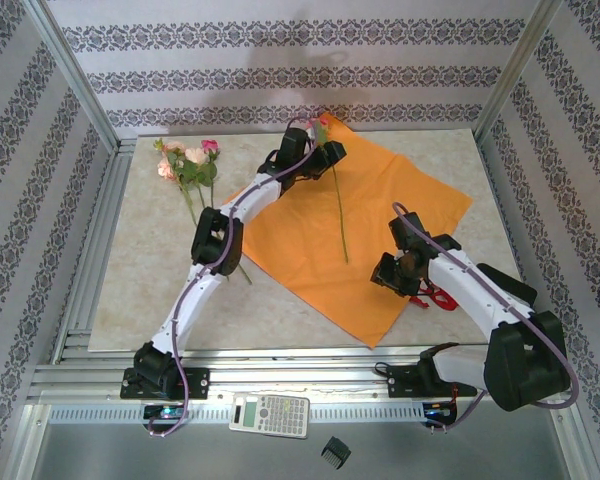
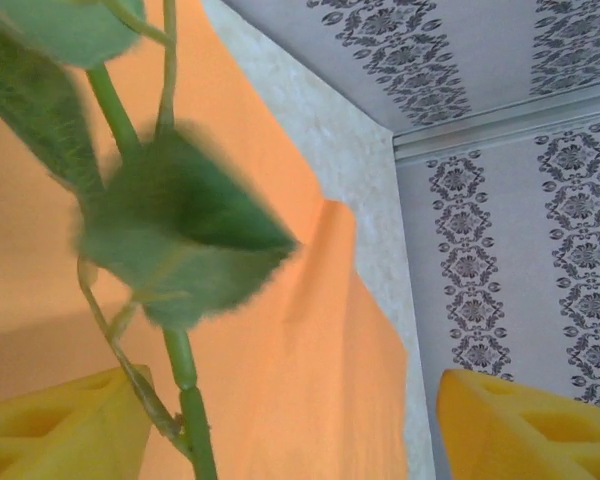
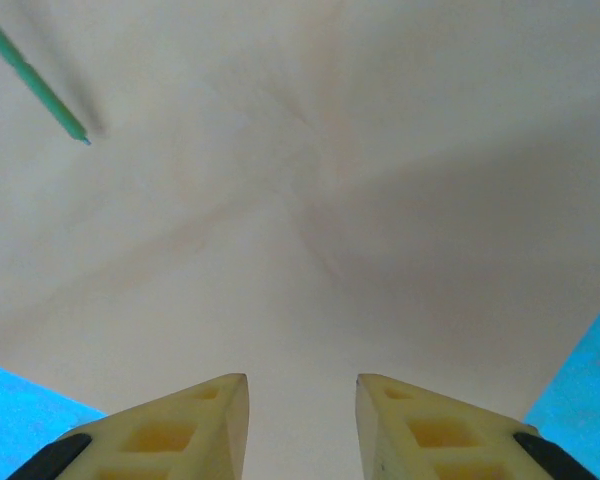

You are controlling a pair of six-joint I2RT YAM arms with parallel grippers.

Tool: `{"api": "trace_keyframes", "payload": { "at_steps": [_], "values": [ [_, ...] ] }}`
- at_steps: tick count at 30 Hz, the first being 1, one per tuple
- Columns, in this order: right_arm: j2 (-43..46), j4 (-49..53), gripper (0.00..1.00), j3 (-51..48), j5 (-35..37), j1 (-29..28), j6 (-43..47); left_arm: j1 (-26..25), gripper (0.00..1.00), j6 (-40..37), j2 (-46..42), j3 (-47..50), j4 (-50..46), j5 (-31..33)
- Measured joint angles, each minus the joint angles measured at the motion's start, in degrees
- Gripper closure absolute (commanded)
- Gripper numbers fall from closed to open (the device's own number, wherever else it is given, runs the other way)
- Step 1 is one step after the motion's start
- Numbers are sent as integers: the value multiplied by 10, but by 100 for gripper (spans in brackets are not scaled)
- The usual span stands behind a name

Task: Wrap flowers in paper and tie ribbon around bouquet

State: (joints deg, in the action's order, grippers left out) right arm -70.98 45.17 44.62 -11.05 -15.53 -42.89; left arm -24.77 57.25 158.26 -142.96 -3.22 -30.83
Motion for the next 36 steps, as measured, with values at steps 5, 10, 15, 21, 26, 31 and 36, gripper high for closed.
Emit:
{"api": "trace_keyframes", "payload": {
  "at_steps": [5,10,15,21,26,31,36],
  "values": [
    [-44,-10,66,8,0,16,14,-10,61,20,-212,275,-34,30],
    [-98,-35,67,11,-4,9,15,-25,94,126,-405,575,77,33],
    [-138,-54,68,15,-4,-29,11,-9,99,178,-397,698,143,23],
    [-181,-64,69,15,1,-61,6,35,100,189,-392,775,183,16],
    [-183,-71,70,15,7,-87,-11,54,100,188,-412,821,215,4],
    [-191,-80,71,22,7,-136,-41,81,100,180,-434,855,221,-9],
    [-189,-94,70,21,-15,-181,-83,104,81,157,-441,856,206,-23]
  ]
}}
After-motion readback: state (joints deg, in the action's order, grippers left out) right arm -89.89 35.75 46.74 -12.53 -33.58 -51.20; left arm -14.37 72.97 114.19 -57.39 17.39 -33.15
